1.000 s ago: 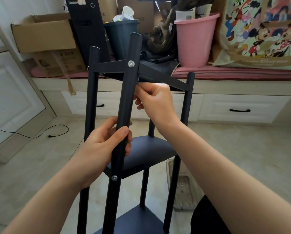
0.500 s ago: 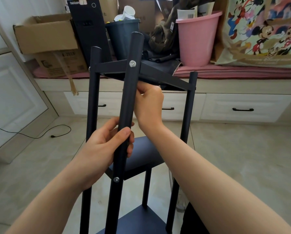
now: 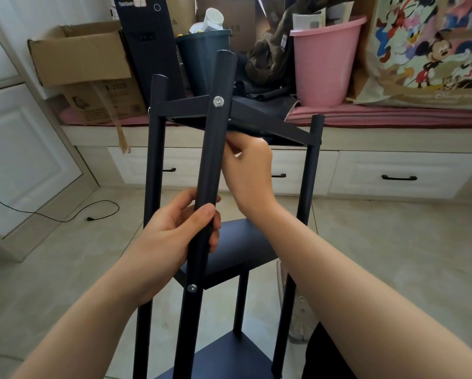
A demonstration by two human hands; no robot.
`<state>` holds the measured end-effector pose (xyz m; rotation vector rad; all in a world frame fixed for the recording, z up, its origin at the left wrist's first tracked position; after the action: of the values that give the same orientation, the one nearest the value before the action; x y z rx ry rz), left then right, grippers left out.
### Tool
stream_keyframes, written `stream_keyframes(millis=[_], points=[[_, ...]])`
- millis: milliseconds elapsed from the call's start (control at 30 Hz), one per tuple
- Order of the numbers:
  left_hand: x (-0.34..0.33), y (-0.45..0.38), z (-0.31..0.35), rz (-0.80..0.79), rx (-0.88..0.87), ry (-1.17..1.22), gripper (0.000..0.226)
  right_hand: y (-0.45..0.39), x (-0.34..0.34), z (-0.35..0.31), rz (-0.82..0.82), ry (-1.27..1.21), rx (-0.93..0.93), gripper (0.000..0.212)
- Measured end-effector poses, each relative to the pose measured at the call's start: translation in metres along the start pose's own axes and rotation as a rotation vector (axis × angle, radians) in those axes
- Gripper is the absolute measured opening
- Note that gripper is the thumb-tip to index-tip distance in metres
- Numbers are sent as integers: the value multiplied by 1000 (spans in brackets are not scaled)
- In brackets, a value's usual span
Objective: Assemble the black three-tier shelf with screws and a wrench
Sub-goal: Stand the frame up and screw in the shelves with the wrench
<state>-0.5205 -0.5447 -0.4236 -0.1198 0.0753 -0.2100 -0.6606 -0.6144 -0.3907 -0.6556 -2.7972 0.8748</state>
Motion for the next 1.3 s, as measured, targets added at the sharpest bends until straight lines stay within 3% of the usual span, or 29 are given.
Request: stream_keyframes(millis=[467,633,867,1000,1067,1200,1300], points=[[-5,-2,2,38,-36,-24,16,7,60,5,-295,207,-111,24],[-3,-4,0,68,-55,-64,12,-5,79,32,-352,385,-303,27],[6,-4,-2,96,-64,-35,16,-31,119,86,-127,550,-520,17],[9,-5,-1,93,-50,-21,20,-27,126,102,-213,423,-719,16],[11,-4,-1,77,-54,-16,17,-24,122,103,-244,355,-771,6],[12,-1,-2,63,-97,-37,13,-25,112,101,-228,293,-771,10],[17,-1,-3,78,-107,-49,24,-26,111,99,-197,276,-777,12]])
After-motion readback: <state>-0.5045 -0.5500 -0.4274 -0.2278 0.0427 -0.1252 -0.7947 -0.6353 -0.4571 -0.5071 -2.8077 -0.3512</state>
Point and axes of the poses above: each hand's wrist, its own y-axis away from the middle knuckle, its own x-axis out of the back of the hand, z = x × y, the point moved 1 cm from there along -y, towards the middle knuckle, and after that the axes turned 8 degrees about z, right-handed, at the moved point
